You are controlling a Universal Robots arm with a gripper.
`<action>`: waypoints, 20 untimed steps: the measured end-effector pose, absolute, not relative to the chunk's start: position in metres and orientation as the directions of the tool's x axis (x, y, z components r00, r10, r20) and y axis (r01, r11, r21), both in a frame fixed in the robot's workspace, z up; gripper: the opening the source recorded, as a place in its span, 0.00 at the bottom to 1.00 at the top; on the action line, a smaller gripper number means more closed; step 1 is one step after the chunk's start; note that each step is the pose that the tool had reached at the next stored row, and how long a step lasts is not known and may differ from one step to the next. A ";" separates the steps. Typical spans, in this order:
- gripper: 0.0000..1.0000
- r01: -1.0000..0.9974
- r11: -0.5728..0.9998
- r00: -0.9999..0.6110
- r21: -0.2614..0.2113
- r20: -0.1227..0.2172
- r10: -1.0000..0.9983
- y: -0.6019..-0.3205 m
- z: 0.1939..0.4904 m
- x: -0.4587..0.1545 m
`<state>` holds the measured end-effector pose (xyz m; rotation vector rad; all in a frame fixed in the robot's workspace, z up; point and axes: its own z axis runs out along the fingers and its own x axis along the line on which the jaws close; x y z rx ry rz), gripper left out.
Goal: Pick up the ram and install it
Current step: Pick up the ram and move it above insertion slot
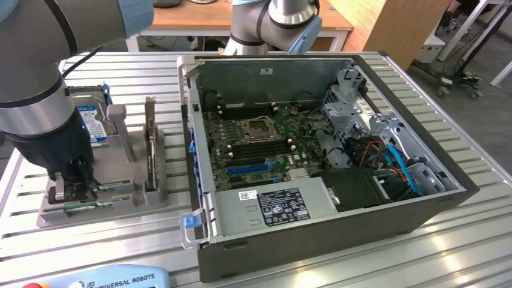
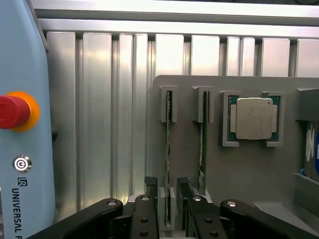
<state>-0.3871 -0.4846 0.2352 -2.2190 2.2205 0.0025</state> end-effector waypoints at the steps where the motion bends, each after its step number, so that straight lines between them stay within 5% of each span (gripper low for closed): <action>1: 0.29 -1.000 0.001 -0.001 -0.001 -0.003 -1.000 -0.485 0.234 -0.387; 20: 0.29 -1.000 0.001 -0.001 -0.001 -0.003 -1.000 -0.485 0.210 -0.387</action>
